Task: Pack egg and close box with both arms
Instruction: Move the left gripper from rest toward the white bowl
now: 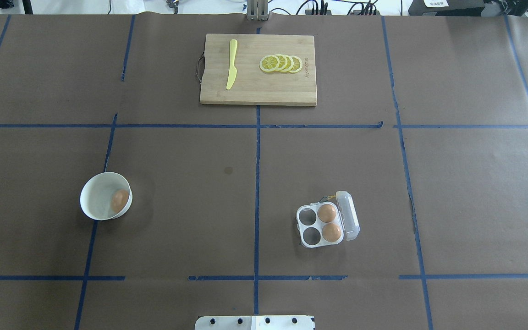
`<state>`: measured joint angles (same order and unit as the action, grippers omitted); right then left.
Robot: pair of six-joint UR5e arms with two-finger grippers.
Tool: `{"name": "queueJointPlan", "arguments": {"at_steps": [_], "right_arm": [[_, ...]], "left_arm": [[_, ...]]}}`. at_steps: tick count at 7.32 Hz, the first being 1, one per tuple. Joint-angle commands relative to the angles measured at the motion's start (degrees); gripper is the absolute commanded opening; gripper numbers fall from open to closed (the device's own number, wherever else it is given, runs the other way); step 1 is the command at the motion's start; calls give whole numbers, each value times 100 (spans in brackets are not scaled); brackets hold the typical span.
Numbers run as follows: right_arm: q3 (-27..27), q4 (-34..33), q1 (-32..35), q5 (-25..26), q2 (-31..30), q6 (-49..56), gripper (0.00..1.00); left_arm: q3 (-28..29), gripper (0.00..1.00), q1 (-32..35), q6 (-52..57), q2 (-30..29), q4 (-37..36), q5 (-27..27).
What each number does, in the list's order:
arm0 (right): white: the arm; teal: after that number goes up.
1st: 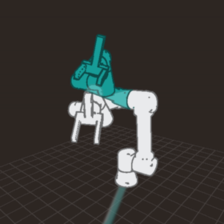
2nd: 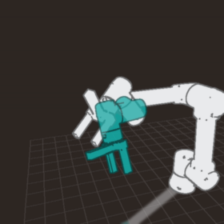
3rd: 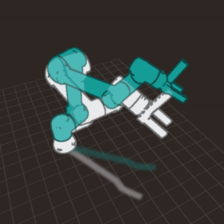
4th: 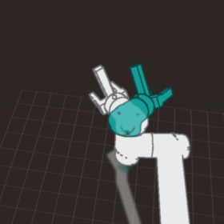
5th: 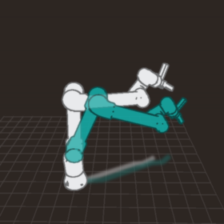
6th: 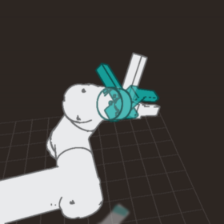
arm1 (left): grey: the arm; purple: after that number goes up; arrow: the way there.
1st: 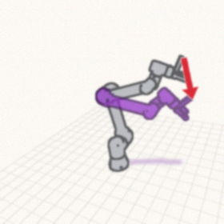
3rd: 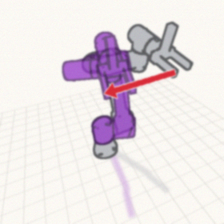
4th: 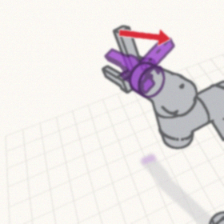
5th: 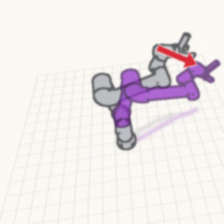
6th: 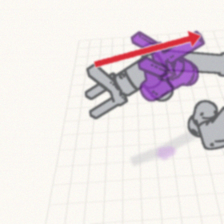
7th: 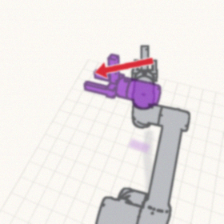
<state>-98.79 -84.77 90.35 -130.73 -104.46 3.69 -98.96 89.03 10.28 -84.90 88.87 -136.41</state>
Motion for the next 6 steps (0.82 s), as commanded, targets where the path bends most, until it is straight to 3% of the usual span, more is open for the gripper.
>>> {"name": "queueJointPlan", "arguments": {"at_steps": [1, 4, 6], "right_arm": [[0, 5, 0, -5, -4, 0, 100], [-157, -22, -44, 3, -12, 9, 100], [-193, -31, -61, -6, -30, 0, 100]], "left_arm": [[-53, 100, 0, 44, 0, 7, 35], [-44, 100, -9, 26, -35, 16, 35], [43, 100, -26, 35, -61, 663, 44]]}}
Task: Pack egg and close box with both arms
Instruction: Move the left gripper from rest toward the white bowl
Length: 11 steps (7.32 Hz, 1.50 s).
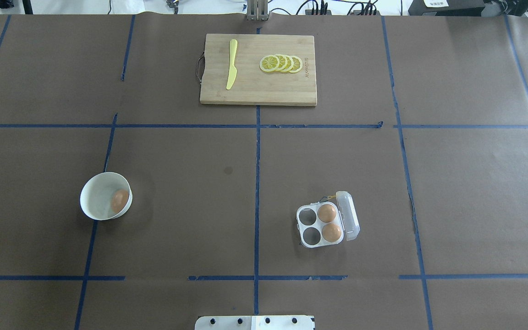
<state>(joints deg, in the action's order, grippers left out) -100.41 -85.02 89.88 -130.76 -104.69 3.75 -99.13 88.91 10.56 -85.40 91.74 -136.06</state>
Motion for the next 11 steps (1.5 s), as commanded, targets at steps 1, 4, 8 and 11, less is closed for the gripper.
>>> {"name": "queueJointPlan", "arguments": {"at_steps": [1, 4, 8, 11], "right_arm": [[21, 3, -223, -2, 1, -84, 100], [-276, 38, -225, -64, 394, -103, 100], [-312, 30, -234, -466, 739, -120, 100], [-304, 30, -234, -626, 922, -112, 100]], "left_arm": [[104, 100, -40, 16, 5, 537, 9], [306, 100, -58, -19, -248, 1912, 0], [1036, 100, -49, -220, -680, 3901, -26], [633, 100, -747, -1556, -471, 4843, -52]]}}
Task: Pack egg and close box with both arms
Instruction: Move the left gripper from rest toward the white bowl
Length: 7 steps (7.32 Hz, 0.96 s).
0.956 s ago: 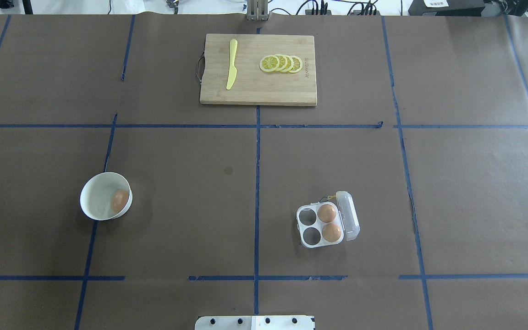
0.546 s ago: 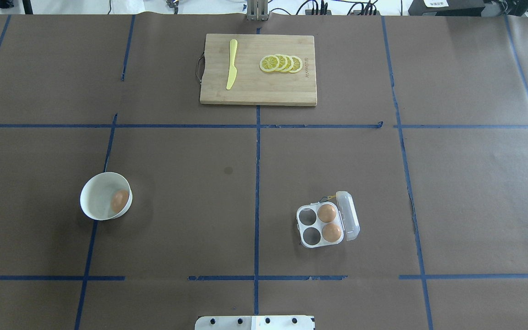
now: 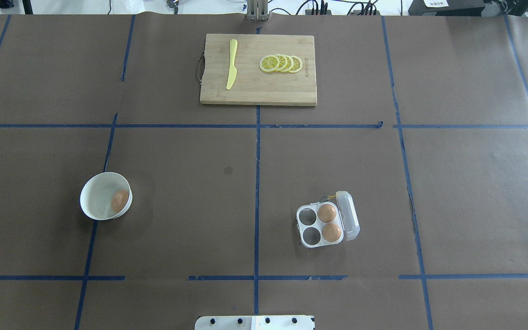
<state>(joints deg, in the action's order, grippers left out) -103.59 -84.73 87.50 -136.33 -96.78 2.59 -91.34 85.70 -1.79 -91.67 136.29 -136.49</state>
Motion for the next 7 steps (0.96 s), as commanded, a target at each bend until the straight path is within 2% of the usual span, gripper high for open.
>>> {"name": "queueJointPlan", "arguments": {"at_steps": [1, 4, 5, 6, 7], "right_arm": [[23, 0, 4, -61, 115, 5, 100], [23, 9, 4, -34, 63, 14, 100], [14, 9, 4, -25, 62, 22, 100], [23, 9, 4, -25, 62, 22, 100], [23, 9, 4, -25, 54, 22, 100]], "left_arm": [[-199, 100, -823, -1105, 158, 407, 52], [-1024, 100, -2429, -3854, 255, 425, 1568], [-1304, 93, -3201, -4838, 264, 338, 2286], [-1472, 76, -3705, -5675, 255, 120, 2554], [-1718, 73, -4101, -6118, 255, -283, 2914]]}}
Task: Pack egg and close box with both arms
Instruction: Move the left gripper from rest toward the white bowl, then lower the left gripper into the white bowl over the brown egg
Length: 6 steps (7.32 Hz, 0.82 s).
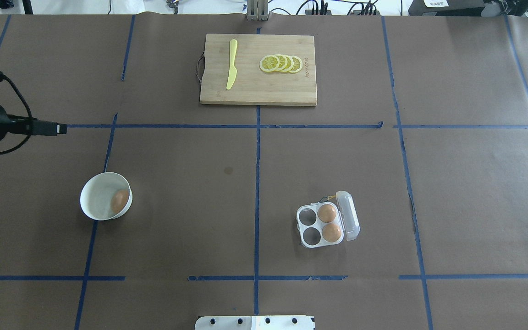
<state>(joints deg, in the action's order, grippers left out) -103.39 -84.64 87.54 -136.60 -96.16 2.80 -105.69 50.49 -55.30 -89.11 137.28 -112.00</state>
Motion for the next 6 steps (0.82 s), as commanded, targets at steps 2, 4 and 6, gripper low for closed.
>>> {"name": "queueJointPlan", "arguments": {"at_steps": [2, 4, 6], "right_arm": [[12, -9, 0, 2, -25, -7, 100], [12, -8, 0, 2, -43, -8, 100], [29, -9, 0, -7, -43, -8, 100]], "left_arm": [[-566, 73, -996, -868, -9, -1000, 810], [-540, 73, -1522, -816, 8, -1001, 1090], [-531, 60, -1849, -510, -1, -1001, 1189]]}}
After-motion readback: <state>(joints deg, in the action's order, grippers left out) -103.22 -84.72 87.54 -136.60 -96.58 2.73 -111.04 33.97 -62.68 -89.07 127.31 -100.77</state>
